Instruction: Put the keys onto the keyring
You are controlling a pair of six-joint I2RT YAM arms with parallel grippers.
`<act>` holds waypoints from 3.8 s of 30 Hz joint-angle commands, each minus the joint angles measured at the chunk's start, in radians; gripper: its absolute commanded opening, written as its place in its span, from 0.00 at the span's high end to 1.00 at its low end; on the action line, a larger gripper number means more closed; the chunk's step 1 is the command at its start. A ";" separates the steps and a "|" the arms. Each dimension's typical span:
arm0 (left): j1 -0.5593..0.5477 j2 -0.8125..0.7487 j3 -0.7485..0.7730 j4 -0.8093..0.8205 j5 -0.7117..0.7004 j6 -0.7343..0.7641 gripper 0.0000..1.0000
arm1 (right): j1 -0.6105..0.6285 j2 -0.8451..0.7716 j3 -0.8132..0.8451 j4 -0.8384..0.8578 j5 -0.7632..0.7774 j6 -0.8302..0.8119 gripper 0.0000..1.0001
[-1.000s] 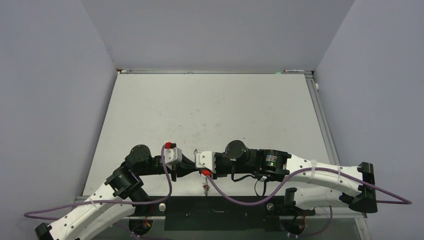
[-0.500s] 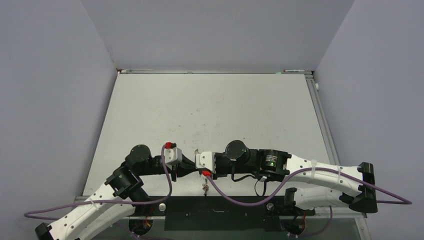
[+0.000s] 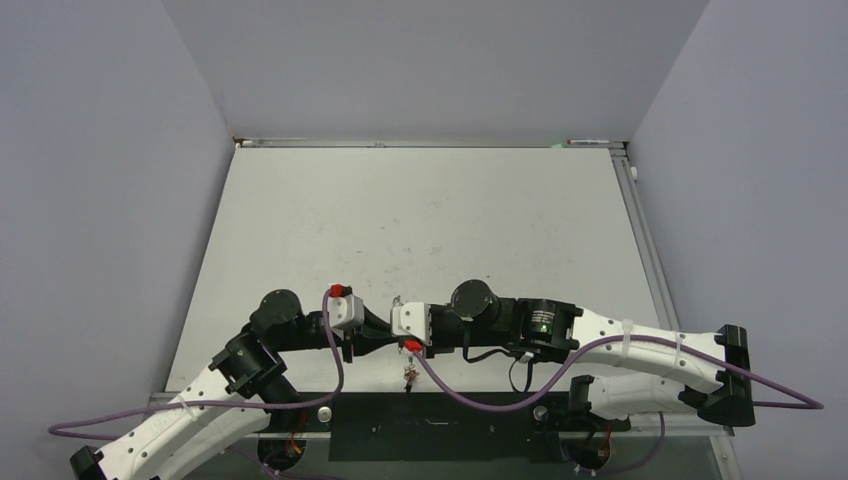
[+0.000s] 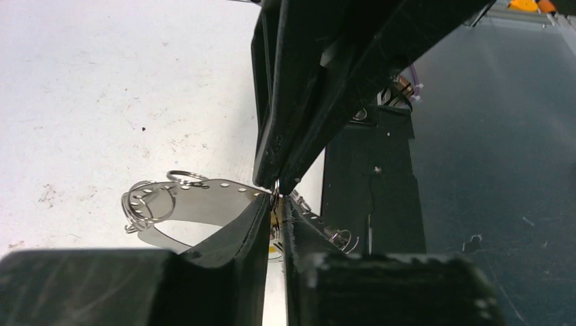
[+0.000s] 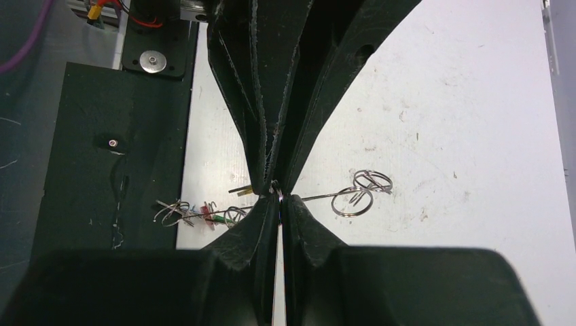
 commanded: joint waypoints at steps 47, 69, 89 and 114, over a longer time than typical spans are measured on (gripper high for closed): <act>0.050 -0.115 0.016 0.162 0.008 -0.027 0.81 | 0.003 -0.161 -0.264 0.686 -0.038 0.108 0.95; 0.050 -0.113 0.028 0.116 -0.019 0.008 1.00 | 0.002 -0.165 -0.084 0.299 0.052 0.047 0.50; 0.047 -0.081 0.027 0.121 0.000 -0.008 1.00 | 0.019 0.009 0.171 -0.097 -0.012 -0.003 0.66; 0.040 -0.083 0.025 0.113 -0.013 -0.006 1.00 | 0.026 0.025 0.102 0.019 0.091 -0.032 0.93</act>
